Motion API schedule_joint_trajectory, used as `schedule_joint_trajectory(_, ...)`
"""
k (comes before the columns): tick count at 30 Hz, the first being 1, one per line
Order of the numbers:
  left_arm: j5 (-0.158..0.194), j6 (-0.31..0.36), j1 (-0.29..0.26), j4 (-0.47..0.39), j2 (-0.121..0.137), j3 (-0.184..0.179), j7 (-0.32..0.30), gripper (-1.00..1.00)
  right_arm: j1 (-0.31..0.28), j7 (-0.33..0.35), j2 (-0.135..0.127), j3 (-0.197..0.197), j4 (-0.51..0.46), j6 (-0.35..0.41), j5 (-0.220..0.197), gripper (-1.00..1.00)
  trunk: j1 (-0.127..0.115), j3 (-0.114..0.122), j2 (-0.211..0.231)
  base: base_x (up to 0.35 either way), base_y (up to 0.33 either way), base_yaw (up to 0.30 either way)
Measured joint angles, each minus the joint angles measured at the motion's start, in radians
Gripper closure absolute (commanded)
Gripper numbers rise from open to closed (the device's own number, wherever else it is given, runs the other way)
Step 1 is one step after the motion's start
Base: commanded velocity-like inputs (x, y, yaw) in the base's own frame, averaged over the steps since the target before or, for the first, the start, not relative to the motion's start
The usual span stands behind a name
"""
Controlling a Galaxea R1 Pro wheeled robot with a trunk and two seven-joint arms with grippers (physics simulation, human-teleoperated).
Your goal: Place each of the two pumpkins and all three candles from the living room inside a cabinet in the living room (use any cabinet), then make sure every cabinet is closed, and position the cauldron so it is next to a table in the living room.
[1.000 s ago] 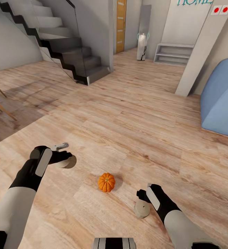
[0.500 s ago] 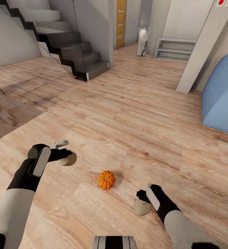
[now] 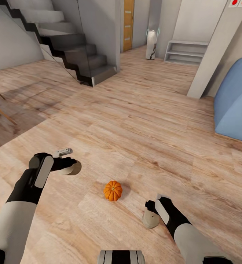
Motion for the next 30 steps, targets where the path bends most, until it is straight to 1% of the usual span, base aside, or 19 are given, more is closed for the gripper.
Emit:
schedule_joint_trajectory(8, 0.000, 0.000, 0.001, 0.000, 0.000, -0.001, 0.000, 1.00, 0.000, 0.000, 0.000, 0.001, 0.007, -0.009, 0.001, -1.00, 0.004, -0.031, -0.002, 0.000, 0.000, 0.000)
schedule_joint_trajectory(17, 0.000, 0.000, 0.000, 0.000, 0.000, -0.002, 0.000, 1.00, 0.000, 0.000, 0.001, 0.003, 0.008, -0.012, 0.002, -1.00, 0.004, -0.031, -0.002, 0.000, 0.000, 0.000)
schedule_joint_trajectory(23, 0.000, 0.000, 0.000, 0.000, 0.000, -0.002, 0.000, 1.00, 0.000, 0.002, 0.001, 0.005, 0.031, -0.058, 0.002, -1.00, 0.004, -0.031, -0.002, 0.000, 0.000, 0.000)
schedule_joint_trajectory(26, 0.000, 0.000, 0.001, 0.000, 0.000, -0.002, 0.000, 1.00, 0.000, 0.002, 0.000, 0.012, 0.046, -0.069, 0.002, -1.00, 0.005, -0.042, -0.003, 0.000, 0.000, 0.000)
schedule_joint_trajectory(30, -0.001, 0.000, 0.000, 0.000, 0.000, -0.002, 0.000, 1.00, 0.000, 0.003, 0.001, 0.015, 0.053, -0.073, 0.002, -1.00, 0.005, -0.043, -0.003, 0.000, 0.000, 0.000)
